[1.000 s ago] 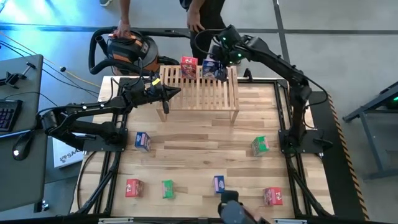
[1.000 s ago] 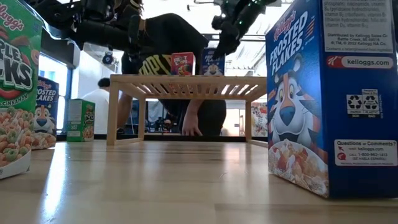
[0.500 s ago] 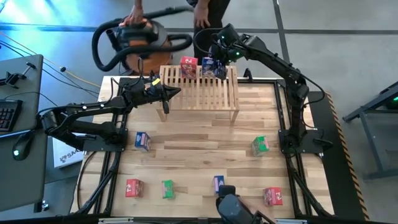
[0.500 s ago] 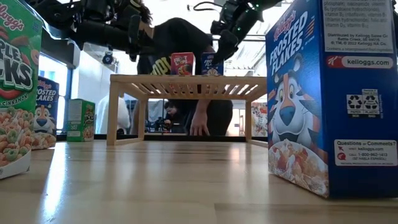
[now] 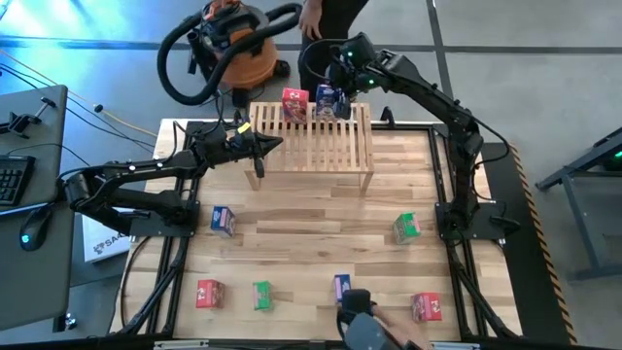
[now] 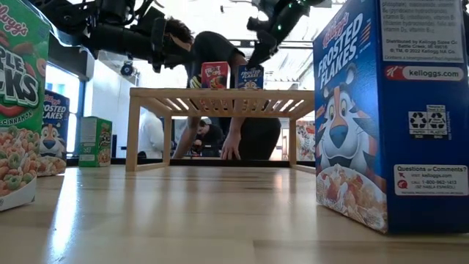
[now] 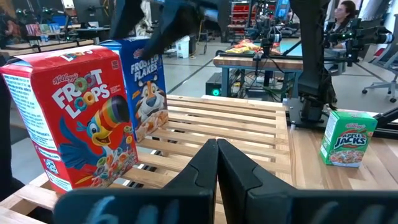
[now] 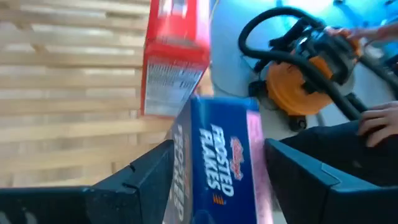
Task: Stack cereal on shelf
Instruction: Put the top blue cereal box on the shelf, then put the middle green cereal box on the shelf
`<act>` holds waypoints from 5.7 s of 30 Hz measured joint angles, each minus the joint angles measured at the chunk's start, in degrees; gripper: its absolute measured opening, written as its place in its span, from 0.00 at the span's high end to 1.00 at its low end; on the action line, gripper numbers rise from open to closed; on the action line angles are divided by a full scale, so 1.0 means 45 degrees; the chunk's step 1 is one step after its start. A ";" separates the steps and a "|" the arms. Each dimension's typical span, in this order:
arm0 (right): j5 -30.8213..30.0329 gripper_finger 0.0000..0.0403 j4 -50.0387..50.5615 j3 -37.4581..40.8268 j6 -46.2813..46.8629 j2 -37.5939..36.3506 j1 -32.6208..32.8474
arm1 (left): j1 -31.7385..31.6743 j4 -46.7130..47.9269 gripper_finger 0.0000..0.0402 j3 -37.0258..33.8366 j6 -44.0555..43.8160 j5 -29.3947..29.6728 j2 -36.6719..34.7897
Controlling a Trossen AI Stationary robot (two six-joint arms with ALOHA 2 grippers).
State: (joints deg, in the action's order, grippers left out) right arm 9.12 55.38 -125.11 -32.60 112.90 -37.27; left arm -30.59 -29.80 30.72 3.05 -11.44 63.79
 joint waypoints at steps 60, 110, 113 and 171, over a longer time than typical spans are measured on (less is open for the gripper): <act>-0.2541 0.99 -0.6537 0.8011 0.3849 -0.2400 -0.0352 | 0.0056 0.0000 1.00 0.4177 0.1131 0.5128 0.5583; -0.3188 0.99 -0.6096 0.7998 0.4954 -0.2973 0.0353 | 0.0767 -0.0049 1.00 -0.0648 -0.0559 0.2362 0.0073; -0.2999 0.99 -0.6464 0.7998 0.4937 -0.2977 0.0333 | 0.0723 -0.0152 1.00 -0.0651 -0.0597 0.2629 0.0083; -0.5117 1.00 -0.6734 1.4983 1.2013 -1.0924 0.7866 | 0.2120 -0.0906 1.00 -0.2058 -0.0293 0.1468 -0.2044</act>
State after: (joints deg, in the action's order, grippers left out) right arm -13.90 25.08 -57.69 21.46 63.75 -1.87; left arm -21.05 -33.88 21.46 1.73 -4.84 54.59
